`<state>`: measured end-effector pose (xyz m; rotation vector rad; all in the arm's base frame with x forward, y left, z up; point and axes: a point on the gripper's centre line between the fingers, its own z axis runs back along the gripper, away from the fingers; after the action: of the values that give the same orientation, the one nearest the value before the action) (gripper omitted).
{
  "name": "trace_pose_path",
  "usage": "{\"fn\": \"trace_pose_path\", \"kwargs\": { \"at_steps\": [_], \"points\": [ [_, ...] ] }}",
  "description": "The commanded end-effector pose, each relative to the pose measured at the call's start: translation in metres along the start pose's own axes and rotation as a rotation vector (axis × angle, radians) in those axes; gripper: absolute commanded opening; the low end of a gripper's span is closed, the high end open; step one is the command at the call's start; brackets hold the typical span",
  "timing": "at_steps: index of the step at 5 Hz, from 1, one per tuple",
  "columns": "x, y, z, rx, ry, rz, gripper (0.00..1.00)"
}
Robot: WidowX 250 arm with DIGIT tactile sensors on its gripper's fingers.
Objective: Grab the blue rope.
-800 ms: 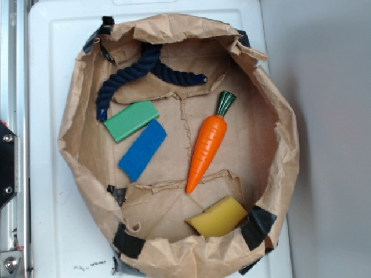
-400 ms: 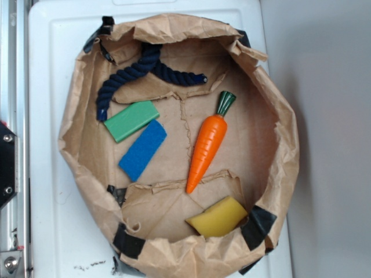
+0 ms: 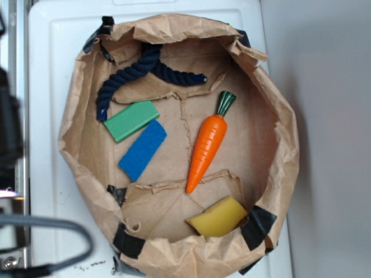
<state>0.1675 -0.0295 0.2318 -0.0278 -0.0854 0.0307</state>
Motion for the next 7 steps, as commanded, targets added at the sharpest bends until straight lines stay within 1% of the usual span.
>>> {"fn": "trace_pose_path", "kwargs": {
  "at_steps": [1, 2, 3, 4, 7],
  "points": [
    [0.043, -0.001, -0.012, 0.011, -0.044, -0.060, 1.00],
    [0.055, 0.001, -0.041, 0.001, -0.001, -0.188, 1.00],
    [0.068, 0.012, -0.074, -0.044, 0.061, -0.305, 1.00],
    [0.080, 0.036, -0.096, -0.011, 0.082, -0.275, 1.00],
    [0.080, 0.036, -0.096, -0.011, 0.082, -0.275, 1.00]
  ]
}}
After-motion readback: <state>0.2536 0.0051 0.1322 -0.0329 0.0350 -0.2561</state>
